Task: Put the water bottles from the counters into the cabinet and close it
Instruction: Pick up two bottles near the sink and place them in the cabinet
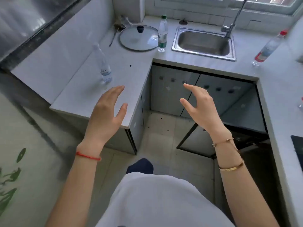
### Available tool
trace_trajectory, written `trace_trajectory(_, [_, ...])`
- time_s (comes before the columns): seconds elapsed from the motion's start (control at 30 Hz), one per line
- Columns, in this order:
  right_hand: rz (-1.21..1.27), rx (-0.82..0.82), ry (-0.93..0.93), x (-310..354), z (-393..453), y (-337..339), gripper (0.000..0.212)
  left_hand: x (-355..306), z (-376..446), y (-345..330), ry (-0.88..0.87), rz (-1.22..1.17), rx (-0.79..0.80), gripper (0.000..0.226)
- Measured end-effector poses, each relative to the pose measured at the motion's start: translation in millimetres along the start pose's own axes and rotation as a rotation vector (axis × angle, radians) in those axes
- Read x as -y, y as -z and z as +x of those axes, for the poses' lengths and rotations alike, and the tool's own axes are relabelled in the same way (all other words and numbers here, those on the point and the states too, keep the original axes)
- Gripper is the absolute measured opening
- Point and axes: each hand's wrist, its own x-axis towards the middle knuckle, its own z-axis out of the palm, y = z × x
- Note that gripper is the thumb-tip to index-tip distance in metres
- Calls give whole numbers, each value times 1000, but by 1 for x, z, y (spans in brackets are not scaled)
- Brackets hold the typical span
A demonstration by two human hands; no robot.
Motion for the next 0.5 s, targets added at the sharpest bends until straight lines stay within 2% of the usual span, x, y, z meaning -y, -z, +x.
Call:
trace_trajectory(0.17, [34, 71, -12, -19, 63, -12, 50, 12, 51, -18, 86, 11, -22, 51])
trace_trajectory(0.5, [64, 168, 58, -48, 231, -54, 49, 55, 187, -49, 149, 45, -79, 48])
